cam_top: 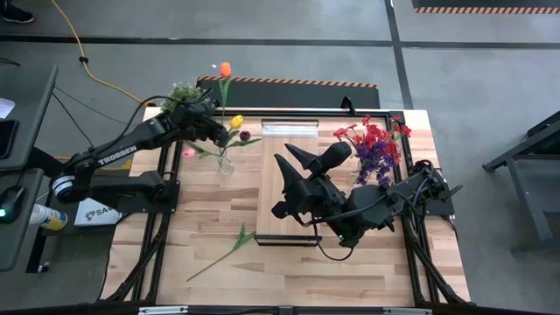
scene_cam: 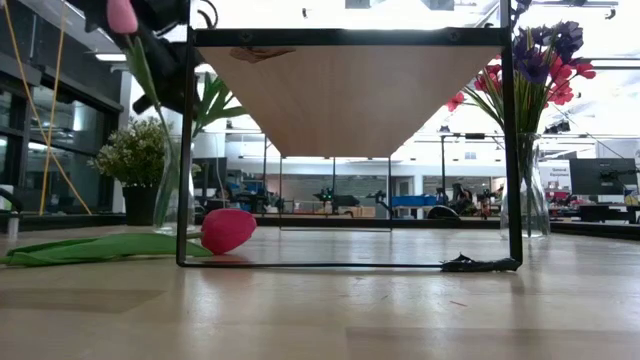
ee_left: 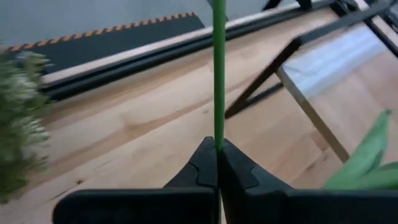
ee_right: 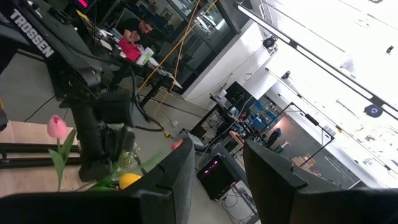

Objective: Pick and place flowers into a vace then onto a shelf
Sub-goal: Put the orange tulip into the left transparent vase

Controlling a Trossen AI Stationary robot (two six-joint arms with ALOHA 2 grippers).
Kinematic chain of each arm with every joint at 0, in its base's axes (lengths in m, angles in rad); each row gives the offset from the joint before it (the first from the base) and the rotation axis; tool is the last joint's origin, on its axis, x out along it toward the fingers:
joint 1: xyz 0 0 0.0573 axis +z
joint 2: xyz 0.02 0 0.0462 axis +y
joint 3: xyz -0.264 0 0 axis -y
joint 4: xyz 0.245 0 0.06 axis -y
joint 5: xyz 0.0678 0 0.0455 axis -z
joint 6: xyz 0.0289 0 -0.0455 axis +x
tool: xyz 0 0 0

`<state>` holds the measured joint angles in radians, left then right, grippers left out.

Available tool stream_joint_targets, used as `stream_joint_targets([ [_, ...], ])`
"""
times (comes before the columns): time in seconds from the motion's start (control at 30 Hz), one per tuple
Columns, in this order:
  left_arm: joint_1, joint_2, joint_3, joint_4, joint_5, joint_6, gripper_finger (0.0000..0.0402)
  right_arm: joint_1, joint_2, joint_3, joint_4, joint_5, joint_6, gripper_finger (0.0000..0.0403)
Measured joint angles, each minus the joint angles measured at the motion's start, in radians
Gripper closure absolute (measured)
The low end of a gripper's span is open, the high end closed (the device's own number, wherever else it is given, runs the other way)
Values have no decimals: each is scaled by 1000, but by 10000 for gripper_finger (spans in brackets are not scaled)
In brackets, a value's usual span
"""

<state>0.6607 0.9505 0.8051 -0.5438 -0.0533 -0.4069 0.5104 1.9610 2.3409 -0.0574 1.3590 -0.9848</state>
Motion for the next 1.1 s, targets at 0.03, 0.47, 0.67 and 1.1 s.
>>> stream_joint_targets([
  [0.03,0,-14,0,-11,-12,-11,364,0,0,0,0,0,0,273],
  [0.47,-1,-84,0,-36,-8,-17,370,0,0,0,0,-2,0,273],
  [0.67,-1,-84,0,-34,-16,-14,355,0,0,0,-6,2,15,273],
  [1.1,-144,-84,0,-21,-235,18,371,-2,0,0,-6,3,19,273],
])
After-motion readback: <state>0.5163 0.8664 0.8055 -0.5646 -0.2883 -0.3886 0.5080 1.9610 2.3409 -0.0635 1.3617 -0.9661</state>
